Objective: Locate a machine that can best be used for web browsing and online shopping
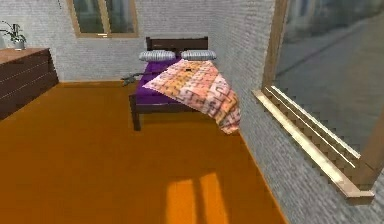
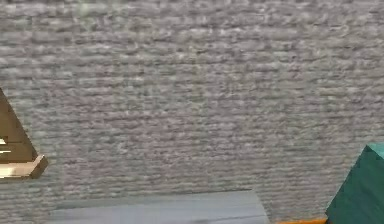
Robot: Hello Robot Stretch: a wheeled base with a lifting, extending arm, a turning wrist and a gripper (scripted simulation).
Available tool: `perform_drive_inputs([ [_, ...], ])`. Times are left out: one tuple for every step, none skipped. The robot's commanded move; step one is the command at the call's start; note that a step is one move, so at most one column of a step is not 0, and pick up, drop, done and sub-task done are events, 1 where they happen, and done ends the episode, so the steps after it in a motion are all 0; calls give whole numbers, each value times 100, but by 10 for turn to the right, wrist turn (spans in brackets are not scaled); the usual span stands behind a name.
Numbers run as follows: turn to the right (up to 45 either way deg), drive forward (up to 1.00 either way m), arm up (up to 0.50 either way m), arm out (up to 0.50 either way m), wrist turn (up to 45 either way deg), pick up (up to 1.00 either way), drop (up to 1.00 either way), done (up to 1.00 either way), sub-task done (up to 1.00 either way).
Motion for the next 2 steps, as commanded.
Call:
perform_drive_inputs([
  [60, 0, 0, 0, 0, 0, 0, 0, 0],
  [0, 75, 0, 0, 0, 0, 0, 0, 0],
])
